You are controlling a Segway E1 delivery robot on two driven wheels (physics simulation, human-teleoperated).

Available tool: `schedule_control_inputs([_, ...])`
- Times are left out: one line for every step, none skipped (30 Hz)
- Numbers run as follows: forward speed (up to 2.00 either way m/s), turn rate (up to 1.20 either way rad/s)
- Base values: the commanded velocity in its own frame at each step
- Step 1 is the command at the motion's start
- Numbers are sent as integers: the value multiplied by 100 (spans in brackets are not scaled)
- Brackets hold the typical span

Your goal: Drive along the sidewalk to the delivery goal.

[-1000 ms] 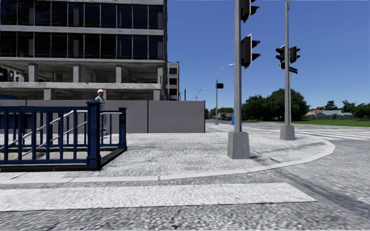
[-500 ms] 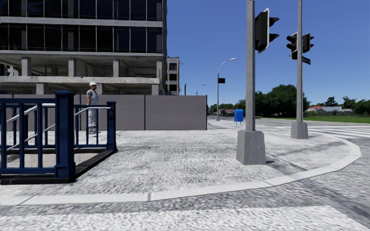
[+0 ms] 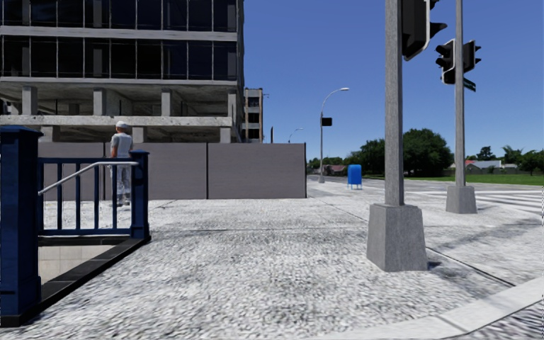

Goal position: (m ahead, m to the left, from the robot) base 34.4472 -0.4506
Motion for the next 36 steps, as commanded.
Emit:
schedule_control_inputs([135,0])
schedule_control_inputs([136,0])
schedule_control_inputs([136,0])
schedule_control_inputs([136,0])
schedule_control_inputs([136,0])
schedule_control_inputs([136,0])
schedule_control_inputs([136,0])
schedule_control_inputs([136,0])
schedule_control_inputs([136,0])
schedule_control_inputs([136,0])
schedule_control_inputs([136,0])
schedule_control_inputs([136,0])
schedule_control_inputs([136,0])
schedule_control_inputs([136,0])
schedule_control_inputs([136,0])
schedule_control_inputs([136,0])
schedule_control_inputs([136,0])
schedule_control_inputs([136,0])
schedule_control_inputs([136,0])
schedule_control_inputs([136,0])
schedule_control_inputs([136,0])
schedule_control_inputs([136,0])
schedule_control_inputs([136,0])
schedule_control_inputs([136,0])
schedule_control_inputs([136,0])
schedule_control_inputs([136,0])
schedule_control_inputs([136,0])
schedule_control_inputs([136,0])
schedule_control_inputs([136,0])
schedule_control_inputs([136,0])
schedule_control_inputs([136,0])
schedule_control_inputs([136,0])
schedule_control_inputs([136,0])
schedule_control_inputs([136,0])
schedule_control_inputs([136,0])
schedule_control_inputs([136,0])
